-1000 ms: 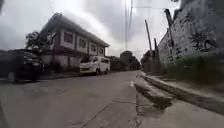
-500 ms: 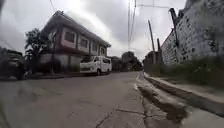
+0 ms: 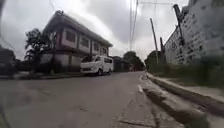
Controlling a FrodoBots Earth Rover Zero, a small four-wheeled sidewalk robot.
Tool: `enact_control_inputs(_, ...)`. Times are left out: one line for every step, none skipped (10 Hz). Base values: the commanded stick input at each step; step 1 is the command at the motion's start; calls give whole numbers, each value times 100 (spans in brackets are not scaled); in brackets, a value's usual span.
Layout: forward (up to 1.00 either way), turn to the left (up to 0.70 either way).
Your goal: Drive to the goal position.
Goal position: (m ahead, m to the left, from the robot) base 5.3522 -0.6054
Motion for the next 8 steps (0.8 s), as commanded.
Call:
enact_control_inputs(69, 0)
enact_control_inputs(70, 0)
enact_control_inputs(70, 0)
enact_control_inputs(70, -4)
enact_control_inputs(70, -21)
enact_control_inputs(70, -35)
enact_control_inputs(70, -35)
enact_control_inputs(70, -35)
